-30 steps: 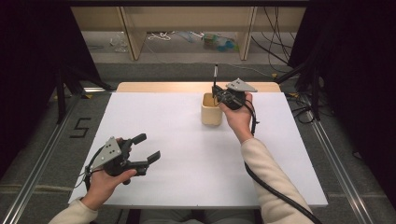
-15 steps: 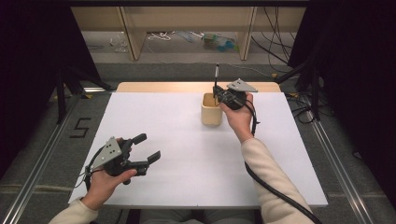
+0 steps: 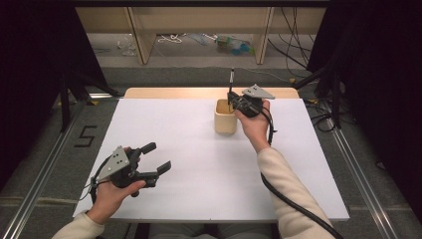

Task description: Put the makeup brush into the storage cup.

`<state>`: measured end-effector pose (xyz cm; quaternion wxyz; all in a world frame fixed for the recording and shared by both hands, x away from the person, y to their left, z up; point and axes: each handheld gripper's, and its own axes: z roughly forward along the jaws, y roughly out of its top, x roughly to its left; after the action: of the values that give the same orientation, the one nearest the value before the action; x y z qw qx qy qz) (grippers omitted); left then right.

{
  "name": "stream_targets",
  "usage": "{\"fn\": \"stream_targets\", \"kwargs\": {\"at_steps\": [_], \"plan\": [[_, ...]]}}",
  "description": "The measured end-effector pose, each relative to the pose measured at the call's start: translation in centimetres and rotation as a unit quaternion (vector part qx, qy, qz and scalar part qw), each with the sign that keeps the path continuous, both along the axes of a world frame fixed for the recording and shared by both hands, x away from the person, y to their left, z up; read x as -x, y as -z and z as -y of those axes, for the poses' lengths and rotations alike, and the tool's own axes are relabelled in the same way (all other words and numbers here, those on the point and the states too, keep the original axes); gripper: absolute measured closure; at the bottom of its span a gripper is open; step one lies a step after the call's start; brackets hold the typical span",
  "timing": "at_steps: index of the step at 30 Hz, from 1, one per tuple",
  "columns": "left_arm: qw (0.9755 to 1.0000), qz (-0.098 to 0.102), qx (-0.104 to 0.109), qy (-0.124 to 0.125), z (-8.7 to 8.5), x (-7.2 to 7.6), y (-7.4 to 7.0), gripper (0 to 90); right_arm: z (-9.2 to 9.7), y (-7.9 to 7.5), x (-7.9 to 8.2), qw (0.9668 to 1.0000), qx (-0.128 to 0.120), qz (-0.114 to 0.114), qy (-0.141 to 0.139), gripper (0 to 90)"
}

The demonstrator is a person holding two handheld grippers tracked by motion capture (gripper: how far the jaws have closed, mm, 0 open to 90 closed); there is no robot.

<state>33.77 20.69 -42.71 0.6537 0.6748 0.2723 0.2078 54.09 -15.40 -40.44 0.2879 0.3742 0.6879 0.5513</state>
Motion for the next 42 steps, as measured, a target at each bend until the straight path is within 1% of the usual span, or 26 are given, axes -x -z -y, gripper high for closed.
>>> {"fn": "stream_targets", "kwargs": {"at_steps": [3, 5, 6, 7, 8, 13, 15, 16, 18, 19, 27, 30, 31, 33, 35, 36, 38, 40, 42], "plan": [[1.0, 0.001, -0.002, 0.0, 0.0, 0.0, 0.0, 17.0, -0.1, 0.1, -0.1, 1.0, 0.001, -0.002, -0.001, 84.3], [1.0, 0.0, -0.001, 0.001, 0.0, 0.0, 0.0, 17.1, -0.2, 0.2, -0.1, 1.0, 0.002, 0.002, 0.001, 84.3], [1.0, -0.001, 0.0, 0.0, 0.1, 0.0, 0.0, 17.1, -0.3, 0.2, -0.1, 1.0, 0.006, -0.004, 0.0, 84.3], [1.0, -0.003, 0.001, 0.0, 0.1, 0.0, 0.1, 17.1, -0.3, 0.2, 0.0, 1.0, 0.004, -0.008, -0.004, 84.3], [1.0, -0.002, 0.0, 0.0, 0.1, 0.0, 0.1, 17.1, -0.3, 0.2, -0.1, 1.0, 0.006, -0.002, -0.003, 84.3], [1.0, -0.002, -0.001, 0.0, 0.1, 0.0, 0.1, 17.1, -0.4, 0.3, 0.0, 0.9999, 0.013, -0.004, -0.001, 84.3], [1.0, -0.002, -0.001, 0.0, 0.1, 0.0, 0.1, 17.1, -0.6, 0.4, 0.0, 0.9999, 0.008, -0.006, -0.005, 84.3], [1.0, -0.002, -0.001, 0.0, 0.1, 0.0, 0.1, 17.1, -0.5, 0.5, -0.1, 0.9999, 0.015, 0.005, -0.004, 84.3], [1.0, -0.004, 0.0, 0.0, 0.1, 0.0, 0.1, 17.1, -0.5, 0.5, -0.1, 0.9998, 0.017, 0.001, -0.004, 84.3], [1.0, -0.004, 0.0, 0.0, 0.1, 0.0, 0.1, 17.1, -0.5, 0.6, 0.0, 0.9999, 0.012, -0.004, -0.004, 84.3], [1.0, -0.004, 0.0, 0.0, 0.1, 0.0, 0.1, 17.1, -0.5, 0.7, -0.1, 0.9998, 0.017, -0.009, -0.002, 84.3], [1.0, -0.004, 0.0, -0.001, 0.1, 0.0, 0.1, 17.1, -0.4, 0.7, -0.1, 0.9998, 0.019, -0.009, 0.0, 84.3], [1.0, -0.003, 0.0, -0.001, 0.1, 0.0, 0.1, 17.1, -0.5, 0.8, -0.2, 0.9999, 0.015, -0.004, 0.001, 84.3], [1.0, -0.004, 0.0, 0.0, 0.1, 0.0, 0.1, 17.1, -0.4, 0.8, -0.2, 0.9999, 0.017, 0.0, -0.001, 84.3], [1.0, -0.004, 0.0, 0.0, 0.1, 0.0, 0.1, 17.1, -0.4, 0.9, -0.2, 0.9998, 0.018, 0.0, 0.0, 84.3], [1.0, -0.004, -0.001, 0.0, 0.1, 0.0, 0.1, 17.1, -0.5, 0.9, -0.2, 0.9999, 0.014, -0.009, -0.001, 84.3], [1.0, -0.004, 0.0, 0.0, 0.1, 0.0, 0.1, 17.1, -0.5, 1.0, -0.2, 0.9998, 0.016, -0.011, -0.001, 84.3], [1.0, -0.004, 0.0, 0.0, 0.1, 0.0, 0.1, 17.1, -0.4, 1.0, -0.3, 0.9997, 0.024, -0.007, -0.003, 84.3], [1.0, -0.004, 0.0, 0.0, 0.1, 0.0, 0.1, 17.1, -0.4, 1.0, -0.3, 0.9997, 0.023, -0.005, -0.002, 84.3]]}}
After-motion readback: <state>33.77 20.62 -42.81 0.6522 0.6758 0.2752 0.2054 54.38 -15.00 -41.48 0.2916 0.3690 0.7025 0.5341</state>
